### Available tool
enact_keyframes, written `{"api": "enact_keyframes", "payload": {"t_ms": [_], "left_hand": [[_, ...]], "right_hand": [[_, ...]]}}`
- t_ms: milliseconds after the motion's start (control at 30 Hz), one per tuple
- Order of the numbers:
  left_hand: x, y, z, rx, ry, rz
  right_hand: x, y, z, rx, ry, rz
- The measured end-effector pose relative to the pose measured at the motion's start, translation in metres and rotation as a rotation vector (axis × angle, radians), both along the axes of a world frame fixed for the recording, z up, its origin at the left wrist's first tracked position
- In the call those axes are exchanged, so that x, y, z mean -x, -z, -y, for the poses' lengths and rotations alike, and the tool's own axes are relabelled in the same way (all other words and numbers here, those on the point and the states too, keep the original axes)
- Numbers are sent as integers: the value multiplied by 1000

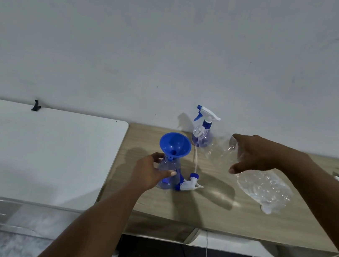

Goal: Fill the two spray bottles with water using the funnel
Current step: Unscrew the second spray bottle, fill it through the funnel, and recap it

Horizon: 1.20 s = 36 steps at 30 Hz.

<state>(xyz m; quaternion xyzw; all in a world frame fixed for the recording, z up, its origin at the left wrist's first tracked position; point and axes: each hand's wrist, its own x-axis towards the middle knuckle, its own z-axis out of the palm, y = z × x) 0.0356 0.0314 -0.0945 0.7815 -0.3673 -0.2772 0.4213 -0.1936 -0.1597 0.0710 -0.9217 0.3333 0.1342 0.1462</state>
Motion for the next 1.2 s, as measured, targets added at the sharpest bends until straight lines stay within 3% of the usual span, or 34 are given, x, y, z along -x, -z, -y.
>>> {"api": "enact_keyframes", "payload": {"t_ms": [400,1200], "left_hand": [[2,-5,-1,-6,-8,21],[4,-6,-1,-24,-19,0]], "right_hand": [[-19,-20,-8,135,-66,-178],[-31,-30,-12,241,-121,-278]]}}
